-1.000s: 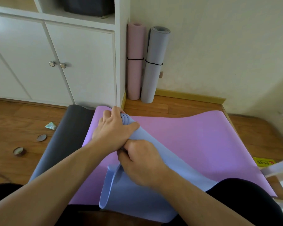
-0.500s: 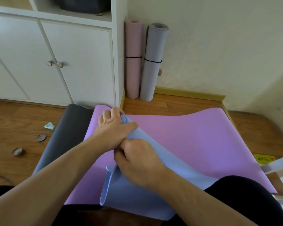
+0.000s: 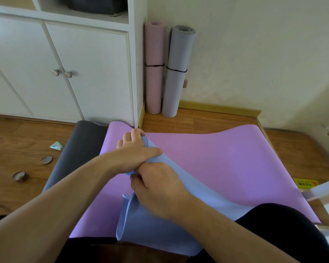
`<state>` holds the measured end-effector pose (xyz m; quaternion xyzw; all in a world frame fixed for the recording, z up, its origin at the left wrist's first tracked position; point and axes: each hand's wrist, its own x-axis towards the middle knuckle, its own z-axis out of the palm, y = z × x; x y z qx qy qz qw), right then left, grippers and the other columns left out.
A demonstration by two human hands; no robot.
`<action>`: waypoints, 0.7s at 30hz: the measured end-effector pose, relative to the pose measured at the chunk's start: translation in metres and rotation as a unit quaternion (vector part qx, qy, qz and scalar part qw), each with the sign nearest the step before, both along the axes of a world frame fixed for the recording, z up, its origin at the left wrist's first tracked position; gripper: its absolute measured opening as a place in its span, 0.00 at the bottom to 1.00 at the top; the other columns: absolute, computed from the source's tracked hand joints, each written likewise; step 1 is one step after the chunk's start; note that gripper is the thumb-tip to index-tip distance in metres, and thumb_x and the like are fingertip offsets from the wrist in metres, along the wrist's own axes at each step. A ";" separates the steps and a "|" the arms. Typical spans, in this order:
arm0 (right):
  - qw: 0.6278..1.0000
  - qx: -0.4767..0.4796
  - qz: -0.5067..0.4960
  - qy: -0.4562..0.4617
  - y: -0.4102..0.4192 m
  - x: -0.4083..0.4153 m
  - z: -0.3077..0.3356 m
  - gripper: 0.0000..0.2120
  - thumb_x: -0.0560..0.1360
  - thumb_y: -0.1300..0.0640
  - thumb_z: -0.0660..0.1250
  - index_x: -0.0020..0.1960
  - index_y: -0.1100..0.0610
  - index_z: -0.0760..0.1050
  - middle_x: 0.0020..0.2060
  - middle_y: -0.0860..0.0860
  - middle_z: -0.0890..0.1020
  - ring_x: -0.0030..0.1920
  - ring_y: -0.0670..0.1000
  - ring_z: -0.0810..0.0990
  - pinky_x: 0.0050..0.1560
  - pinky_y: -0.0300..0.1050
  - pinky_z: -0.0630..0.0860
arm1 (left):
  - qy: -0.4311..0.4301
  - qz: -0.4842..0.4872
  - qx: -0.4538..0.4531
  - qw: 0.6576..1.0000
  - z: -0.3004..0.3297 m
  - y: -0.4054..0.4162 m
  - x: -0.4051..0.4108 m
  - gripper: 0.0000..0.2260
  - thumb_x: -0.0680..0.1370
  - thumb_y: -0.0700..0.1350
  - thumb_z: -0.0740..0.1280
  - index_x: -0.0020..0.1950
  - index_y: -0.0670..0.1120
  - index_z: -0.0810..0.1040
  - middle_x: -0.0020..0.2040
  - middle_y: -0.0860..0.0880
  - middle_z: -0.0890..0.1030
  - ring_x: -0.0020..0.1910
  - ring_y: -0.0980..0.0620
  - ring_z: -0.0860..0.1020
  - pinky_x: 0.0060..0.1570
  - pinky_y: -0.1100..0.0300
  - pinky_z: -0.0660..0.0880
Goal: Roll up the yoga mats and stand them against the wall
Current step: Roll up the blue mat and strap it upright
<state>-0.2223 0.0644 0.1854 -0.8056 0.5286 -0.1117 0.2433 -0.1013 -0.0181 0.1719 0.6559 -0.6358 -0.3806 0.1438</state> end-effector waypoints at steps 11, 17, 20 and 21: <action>0.999 -0.014 -0.012 0.027 0.001 0.000 0.001 0.15 0.88 0.53 0.58 0.62 0.60 0.79 0.55 0.58 0.84 0.50 0.58 0.82 0.50 0.51 0.74 | 0.011 0.005 0.021 1.000 0.002 -0.002 0.006 0.24 0.80 0.59 0.70 0.67 0.51 0.63 0.58 0.47 0.71 0.59 0.43 0.75 0.60 0.42 0.80; 0.988 0.077 -0.026 -0.133 -0.005 -0.022 0.023 0.13 0.86 0.50 0.59 0.45 0.50 0.76 0.42 0.50 0.86 0.43 0.53 0.84 0.51 0.58 0.82 | 0.080 0.054 -0.022 0.995 0.021 0.002 0.016 0.19 0.82 0.55 0.69 0.65 0.49 0.66 0.59 0.48 0.72 0.58 0.45 0.75 0.57 0.46 0.78; 0.960 -0.028 -0.136 -0.242 -0.034 -0.070 0.040 0.13 0.84 0.63 0.61 0.51 0.46 0.77 0.42 0.48 0.85 0.40 0.52 0.86 0.46 0.65 0.83 | 0.139 0.054 -0.056 0.987 0.044 0.005 0.028 0.17 0.82 0.52 0.70 0.67 0.52 0.68 0.62 0.46 0.73 0.57 0.46 0.77 0.43 0.56 0.78; 0.955 -0.059 -0.159 -0.245 -0.045 -0.088 0.044 0.16 0.82 0.66 0.63 0.56 0.43 0.77 0.47 0.46 0.84 0.43 0.51 0.86 0.48 0.63 0.84 | 0.164 0.047 -0.062 0.983 0.050 0.007 0.032 0.16 0.83 0.52 0.69 0.66 0.53 0.68 0.62 0.46 0.73 0.55 0.47 0.78 0.36 0.60 0.78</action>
